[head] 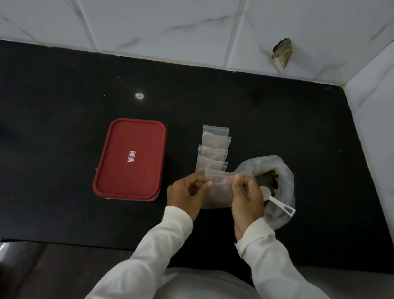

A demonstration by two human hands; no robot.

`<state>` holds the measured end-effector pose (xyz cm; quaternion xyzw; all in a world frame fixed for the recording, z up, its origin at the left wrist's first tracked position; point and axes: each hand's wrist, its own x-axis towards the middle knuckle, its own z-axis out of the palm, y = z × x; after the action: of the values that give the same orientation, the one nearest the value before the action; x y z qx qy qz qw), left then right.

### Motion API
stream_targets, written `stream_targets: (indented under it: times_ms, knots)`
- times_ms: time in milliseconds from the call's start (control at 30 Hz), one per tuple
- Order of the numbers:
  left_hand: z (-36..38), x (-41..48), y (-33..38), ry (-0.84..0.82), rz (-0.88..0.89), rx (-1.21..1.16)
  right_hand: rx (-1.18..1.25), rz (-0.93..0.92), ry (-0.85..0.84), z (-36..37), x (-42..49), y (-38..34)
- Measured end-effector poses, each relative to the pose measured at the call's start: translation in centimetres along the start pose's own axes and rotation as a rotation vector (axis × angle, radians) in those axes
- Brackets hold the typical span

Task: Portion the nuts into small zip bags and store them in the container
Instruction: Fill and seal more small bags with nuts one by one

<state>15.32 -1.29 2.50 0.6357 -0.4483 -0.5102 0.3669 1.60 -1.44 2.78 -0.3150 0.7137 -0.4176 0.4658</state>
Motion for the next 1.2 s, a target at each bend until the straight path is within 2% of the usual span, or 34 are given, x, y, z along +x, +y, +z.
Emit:
stream_targets:
  times_ms: [100, 200, 500, 733, 1000, 1200]
  knots:
    - [-0.1, -0.1, -1.0, 0.081, -0.033, -0.056, -0.158, -0.107, -0.067, -0.4, -0.4, 1.1]
    - [0.0, 0.0, -1.1, 0.094, -0.032, 0.014, -0.317, -0.166, -0.081, -0.4, 0.0, 1.9]
    - [0.2, 0.7, -2.2, 0.179, -0.058, 0.106, -0.462, -0.249, -0.02, 1.0, 0.8, 1.1]
    - [0.2, 1.1, -1.7, 0.134, -0.081, 0.143, -0.531, -0.311, 0.046, 1.3, 0.9, 1.5]
    - [0.8, 1.7, -2.0, 0.211, 0.018, 0.209, -0.595, -0.34, 0.05, 1.1, 0.5, 0.9]
    - [1.8, -1.0, -1.3, 0.292, 0.188, 0.306, -0.496, -0.436, 0.088, -2.9, -0.7, -1.2]
